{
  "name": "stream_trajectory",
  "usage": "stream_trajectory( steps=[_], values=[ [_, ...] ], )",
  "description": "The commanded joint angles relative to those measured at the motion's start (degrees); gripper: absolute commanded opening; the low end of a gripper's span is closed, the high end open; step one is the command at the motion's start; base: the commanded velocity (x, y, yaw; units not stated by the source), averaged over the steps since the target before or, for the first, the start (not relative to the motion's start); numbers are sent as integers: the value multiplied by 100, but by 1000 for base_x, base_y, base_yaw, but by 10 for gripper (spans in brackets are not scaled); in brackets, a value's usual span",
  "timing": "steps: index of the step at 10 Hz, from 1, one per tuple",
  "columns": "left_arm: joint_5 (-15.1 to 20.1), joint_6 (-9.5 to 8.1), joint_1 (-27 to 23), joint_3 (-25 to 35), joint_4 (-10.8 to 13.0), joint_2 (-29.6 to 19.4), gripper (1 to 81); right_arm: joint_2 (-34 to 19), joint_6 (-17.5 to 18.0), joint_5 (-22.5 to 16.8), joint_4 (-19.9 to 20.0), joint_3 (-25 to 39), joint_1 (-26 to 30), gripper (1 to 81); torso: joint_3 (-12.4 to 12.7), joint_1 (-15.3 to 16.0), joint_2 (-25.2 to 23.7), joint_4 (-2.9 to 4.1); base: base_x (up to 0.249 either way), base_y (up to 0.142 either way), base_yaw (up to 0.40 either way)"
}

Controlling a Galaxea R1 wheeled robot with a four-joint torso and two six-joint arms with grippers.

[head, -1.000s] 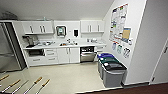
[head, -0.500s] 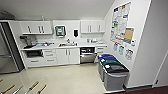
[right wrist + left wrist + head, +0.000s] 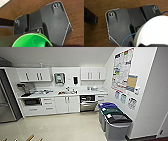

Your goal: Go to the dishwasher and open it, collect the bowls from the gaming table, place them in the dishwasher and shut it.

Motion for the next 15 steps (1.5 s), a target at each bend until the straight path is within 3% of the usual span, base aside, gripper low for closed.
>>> stream_trajectory(
  steps=[1, 15],
  values=[
    [258, 24, -297, 6, 19, -29, 10, -7, -5, -202, -56, -51, 286, 10, 0, 5, 0, 0, 194, 0, 0],
    [258, 24, -314, 6, 19, 6, 10, 10, -5, -202, -39, -69, 330, 10, 0, 5, 0, 0, 194, 0, 0]
  ],
)
